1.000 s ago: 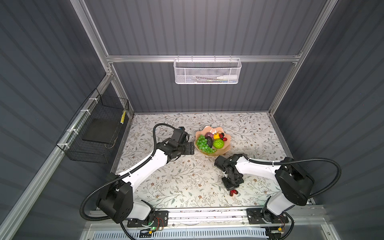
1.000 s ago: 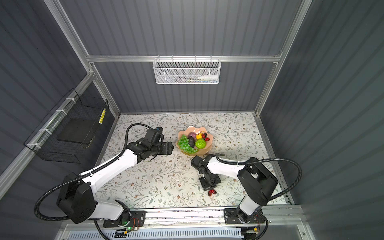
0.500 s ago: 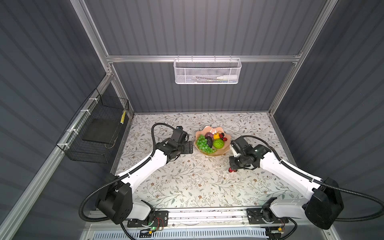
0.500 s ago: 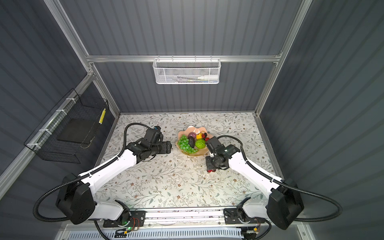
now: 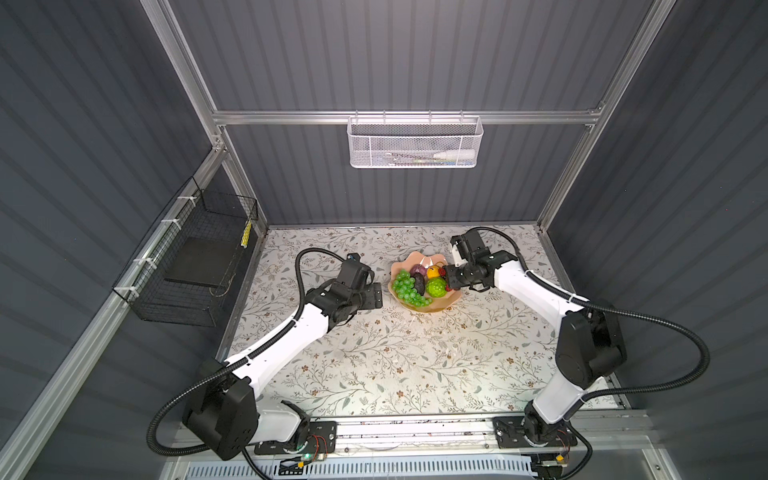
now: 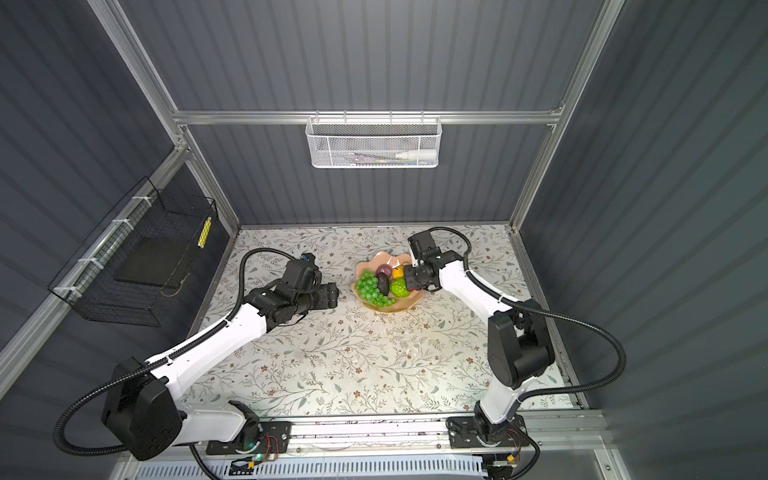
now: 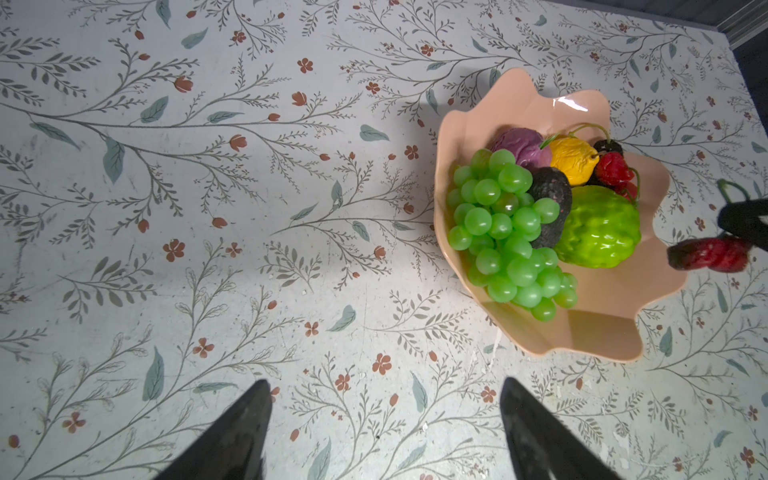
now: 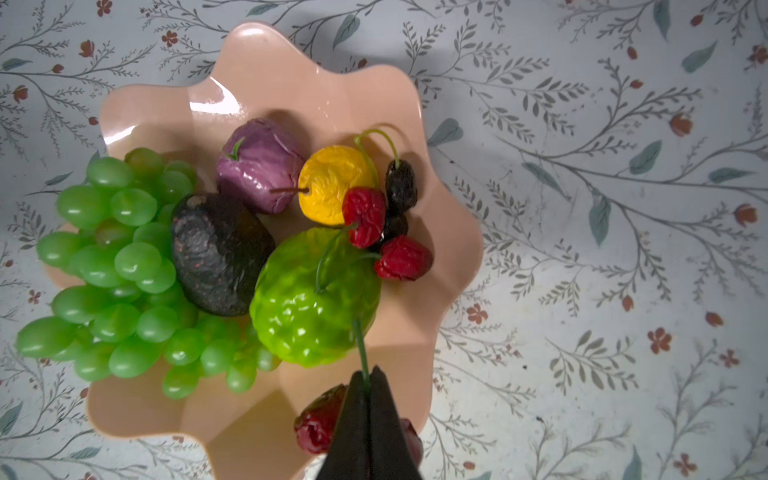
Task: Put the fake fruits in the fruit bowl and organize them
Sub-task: 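Lift the cherries with the right gripper and carry them over the bowl, then lower the cherries into the bowl and open the right gripper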
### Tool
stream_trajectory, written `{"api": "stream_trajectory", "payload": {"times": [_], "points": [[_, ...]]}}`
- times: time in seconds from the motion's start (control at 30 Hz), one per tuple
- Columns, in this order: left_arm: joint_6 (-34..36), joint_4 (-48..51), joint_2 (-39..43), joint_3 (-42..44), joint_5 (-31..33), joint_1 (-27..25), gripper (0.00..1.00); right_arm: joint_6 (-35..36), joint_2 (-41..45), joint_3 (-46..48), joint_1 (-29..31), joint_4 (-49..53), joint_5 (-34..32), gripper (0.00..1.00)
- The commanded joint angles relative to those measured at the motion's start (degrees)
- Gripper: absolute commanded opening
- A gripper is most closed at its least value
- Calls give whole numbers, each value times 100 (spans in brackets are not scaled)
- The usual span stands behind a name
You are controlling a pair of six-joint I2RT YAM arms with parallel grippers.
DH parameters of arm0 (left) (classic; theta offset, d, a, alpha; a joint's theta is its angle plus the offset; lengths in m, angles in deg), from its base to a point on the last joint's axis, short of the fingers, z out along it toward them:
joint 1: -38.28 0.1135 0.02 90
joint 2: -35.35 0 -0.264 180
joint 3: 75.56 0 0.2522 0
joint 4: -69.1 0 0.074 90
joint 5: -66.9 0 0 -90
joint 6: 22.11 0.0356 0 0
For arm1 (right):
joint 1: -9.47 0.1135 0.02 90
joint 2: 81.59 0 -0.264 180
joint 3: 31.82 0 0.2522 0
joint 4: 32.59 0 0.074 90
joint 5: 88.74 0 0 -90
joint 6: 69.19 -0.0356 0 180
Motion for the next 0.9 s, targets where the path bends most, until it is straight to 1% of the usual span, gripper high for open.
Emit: {"api": "stream_trajectory", "payload": {"times": [0.0, 0.1, 0.27, 0.33, 0.47, 0.6, 0.77, 0.87], "points": [[-95, 147, 155, 112, 121, 38, 87, 398, -167, -255, -88, -161, -79, 5], [-87, 184, 129, 85, 128, 38, 87, 582, -427, -512, -123, -56, -76, 5], [-94, 185, 93, 60, 121, 38, 87, 809, -647, -616, -164, -37, -75, 6], [-82, 162, 34, 42, 76, 38, 87, 833, -727, -673, -168, 8, -6, 6], [-60, 216, -65, -68, 24, 38, 87, 868, -858, -643, -164, 29, -162, 6], [-51, 211, -96, -113, 22, 38, 87, 841, -1009, -631, -167, -21, 11, 8], [-55, 270, -101, -175, 18, 38, 87, 790, -1085, -644, -166, -91, 160, 13], [-38, 331, -109, -221, 41, 38, 87, 812, -1071, -658, -164, -129, 158, 22]]}}
